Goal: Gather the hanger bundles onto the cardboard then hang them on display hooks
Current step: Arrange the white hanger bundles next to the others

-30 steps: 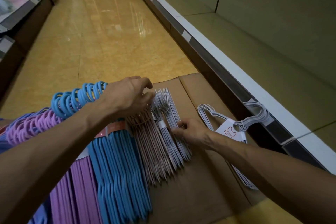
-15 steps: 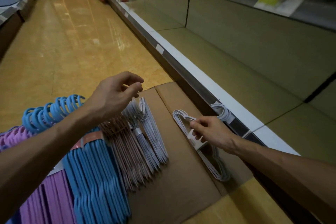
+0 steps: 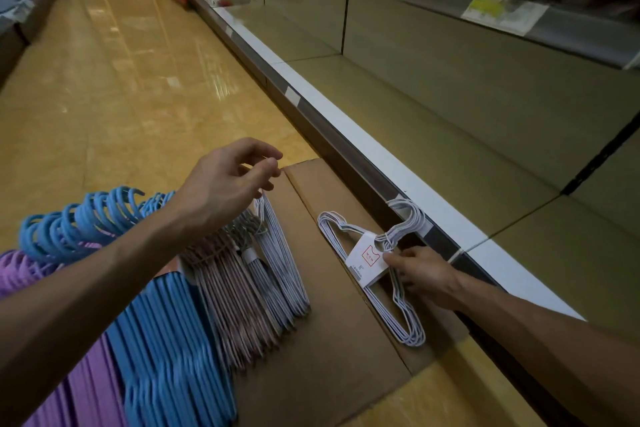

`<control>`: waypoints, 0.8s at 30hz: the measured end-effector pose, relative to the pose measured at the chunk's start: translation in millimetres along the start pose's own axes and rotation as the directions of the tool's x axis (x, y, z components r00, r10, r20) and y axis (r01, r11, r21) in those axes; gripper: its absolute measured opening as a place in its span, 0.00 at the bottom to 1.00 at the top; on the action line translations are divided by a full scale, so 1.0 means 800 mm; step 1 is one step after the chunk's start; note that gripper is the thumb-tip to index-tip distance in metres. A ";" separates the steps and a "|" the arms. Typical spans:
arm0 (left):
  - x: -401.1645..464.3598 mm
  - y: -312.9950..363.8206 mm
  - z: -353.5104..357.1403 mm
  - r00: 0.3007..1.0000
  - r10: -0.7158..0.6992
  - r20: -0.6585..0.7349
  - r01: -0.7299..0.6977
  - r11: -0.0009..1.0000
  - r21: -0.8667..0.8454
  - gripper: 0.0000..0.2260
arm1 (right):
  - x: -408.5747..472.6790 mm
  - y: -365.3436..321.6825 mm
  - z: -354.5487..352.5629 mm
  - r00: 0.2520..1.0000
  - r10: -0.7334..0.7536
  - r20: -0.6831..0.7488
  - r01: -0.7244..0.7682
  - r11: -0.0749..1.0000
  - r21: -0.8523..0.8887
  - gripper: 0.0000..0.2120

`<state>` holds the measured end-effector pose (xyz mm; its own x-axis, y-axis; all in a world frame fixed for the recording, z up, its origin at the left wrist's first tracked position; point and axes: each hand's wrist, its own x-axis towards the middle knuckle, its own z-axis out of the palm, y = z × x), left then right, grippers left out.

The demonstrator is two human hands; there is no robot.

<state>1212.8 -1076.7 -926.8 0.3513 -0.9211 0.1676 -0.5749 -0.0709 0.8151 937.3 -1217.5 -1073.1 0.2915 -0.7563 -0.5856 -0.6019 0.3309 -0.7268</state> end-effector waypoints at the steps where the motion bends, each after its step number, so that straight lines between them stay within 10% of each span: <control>1: -0.001 -0.002 -0.001 1.000 -0.004 0.001 0.004 1.000 0.012 0.10 | 0.005 0.002 0.003 1.000 0.008 -0.001 -0.008 0.999 0.046 0.17; 11: -0.010 -0.019 -0.015 0.998 -0.056 -0.010 0.056 0.997 0.044 0.09 | 0.012 0.009 0.032 1.000 0.022 -0.003 -0.021 0.987 0.160 0.07; 24: -0.001 -0.007 0.003 0.998 -0.036 0.042 0.033 0.998 0.059 0.10 | -0.041 -0.040 0.054 0.913 -0.409 -0.002 0.407 0.908 -0.096 0.06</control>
<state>1214.1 -1076.5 -932.6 0.3404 -0.9333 0.1148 -0.6056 -0.1242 0.7860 979.3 -1178.5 -1046.1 0.5105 -0.8268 -0.2363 -0.4995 -0.0615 -0.8641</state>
